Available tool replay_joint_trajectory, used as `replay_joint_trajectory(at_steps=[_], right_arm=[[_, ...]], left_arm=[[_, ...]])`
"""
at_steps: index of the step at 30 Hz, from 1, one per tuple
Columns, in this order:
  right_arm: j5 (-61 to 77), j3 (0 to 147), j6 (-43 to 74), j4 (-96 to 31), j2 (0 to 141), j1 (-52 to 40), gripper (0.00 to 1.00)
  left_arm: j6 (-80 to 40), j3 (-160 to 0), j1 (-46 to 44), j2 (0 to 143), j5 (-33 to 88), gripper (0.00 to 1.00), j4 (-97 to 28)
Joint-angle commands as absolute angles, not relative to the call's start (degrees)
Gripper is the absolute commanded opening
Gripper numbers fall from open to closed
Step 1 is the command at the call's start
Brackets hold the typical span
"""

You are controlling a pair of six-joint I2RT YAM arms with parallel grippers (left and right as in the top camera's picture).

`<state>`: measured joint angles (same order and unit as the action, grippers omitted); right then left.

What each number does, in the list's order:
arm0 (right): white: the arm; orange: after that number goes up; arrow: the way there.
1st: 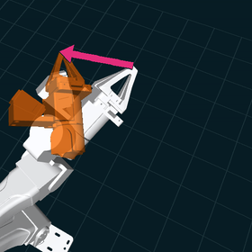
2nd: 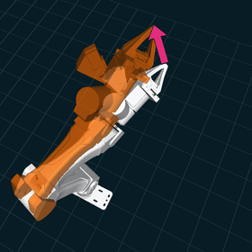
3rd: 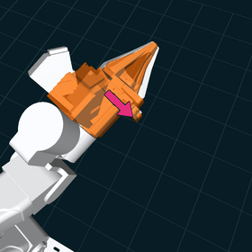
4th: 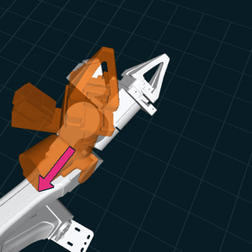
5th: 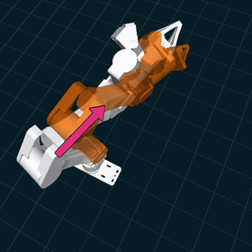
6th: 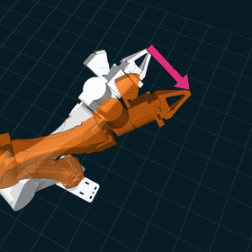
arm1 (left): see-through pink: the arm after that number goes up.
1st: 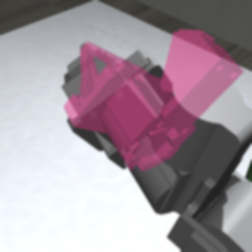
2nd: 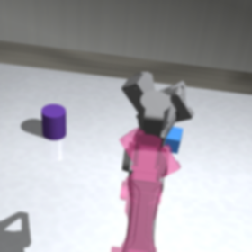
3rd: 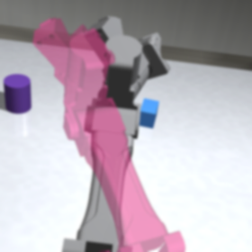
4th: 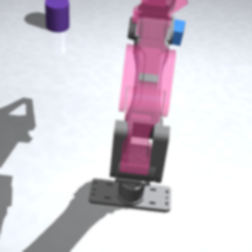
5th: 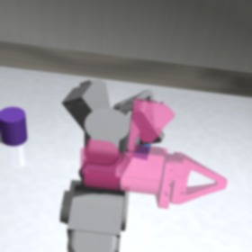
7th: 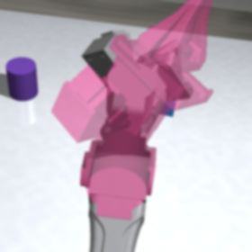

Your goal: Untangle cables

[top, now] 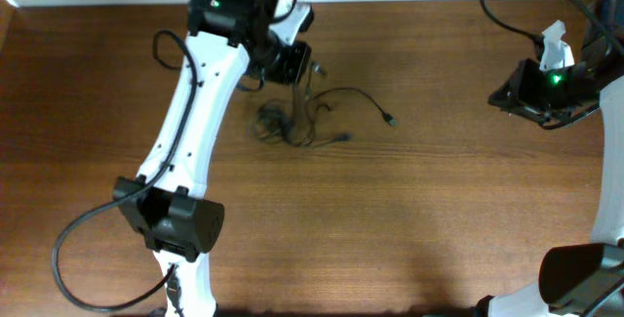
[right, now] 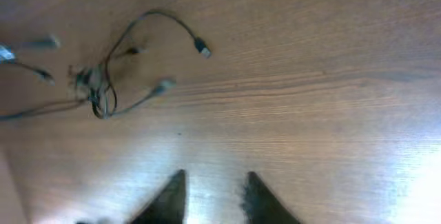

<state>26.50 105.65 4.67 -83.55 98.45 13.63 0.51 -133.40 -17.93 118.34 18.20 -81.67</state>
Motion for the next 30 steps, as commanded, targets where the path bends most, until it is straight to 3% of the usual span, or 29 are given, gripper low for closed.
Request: replay_joint_trajectory(at_steps=[1, 4, 7, 9, 11, 12, 15, 16, 21, 23, 24, 25, 30], right_arm=[[29.71, 106.08, 1.85, -83.35, 96.9, 11.64, 0.44], [29.54, 106.08, 1.89, -82.85, 96.9, 10.5, 0.47], [29.52, 106.08, 1.89, -82.81, 96.9, 10.5, 0.47], [29.52, 106.08, 1.87, -82.78, 96.9, 10.5, 0.48], [29.45, 106.08, 1.89, -82.74, 96.9, 10.5, 0.49], [29.34, 106.08, 1.89, -82.72, 96.9, 10.5, 0.51], [29.32, 106.08, 1.89, -82.78, 96.9, 10.5, 0.53], [29.32, 106.08, 1.89, -82.81, 96.9, 10.5, 0.53], [29.28, 106.08, 1.89, -83.26, 96.9, 10.5, 0.54], [27.53, 106.08, 1.89, -83.77, 96.9, 10.5, 0.54], [27.16, 106.08, 1.89, -83.79, 96.9, 10.5, 0.55], [27.18, 106.08, 1.89, -83.79, 96.9, 10.5, 0.55], [27.16, 106.08, 1.89, -83.77, 96.9, 10.5, 0.55]], left_arm=[[1.74, -142.04, -17.82, 116.42, 40.51, 0.0, -79.64], [1.74, -144.46, -17.82, 116.42, 51.31, 0.09, -76.73], [1.76, -144.42, -17.85, 116.51, 42.35, 0.14, -80.49], [1.78, -144.29, -18.02, 116.55, 34.26, 0.31, -84.64], [1.89, -143.37, -18.92, 116.77, 28.01, 0.63, -89.38], [3.01, -142.91, -19.4, 116.77, 26.52, 0.72, -90.8], [5.74, -139.9, -22.0, 116.77, 16.93, 0.88, -95.48], [5.74, -138.8, -22.44, 116.77, 14.96, 0.89, -95.88], [0.75, -130.26, -22.35, 116.88, 9.02, 0.83, -88.53], [-4.21, -122.78, -22.39, 116.88, 8.78, 0.69, -81.73], [-7.57, -117.27, -22.63, 116.88, 9.15, 0.53, -77.3], [-10.39, -113.56, -22.74, 116.88, 9.15, 0.44, -74.43], [-19.92, -99.02, -22.74, 116.88, 9.13, 0.28, -60.62]])
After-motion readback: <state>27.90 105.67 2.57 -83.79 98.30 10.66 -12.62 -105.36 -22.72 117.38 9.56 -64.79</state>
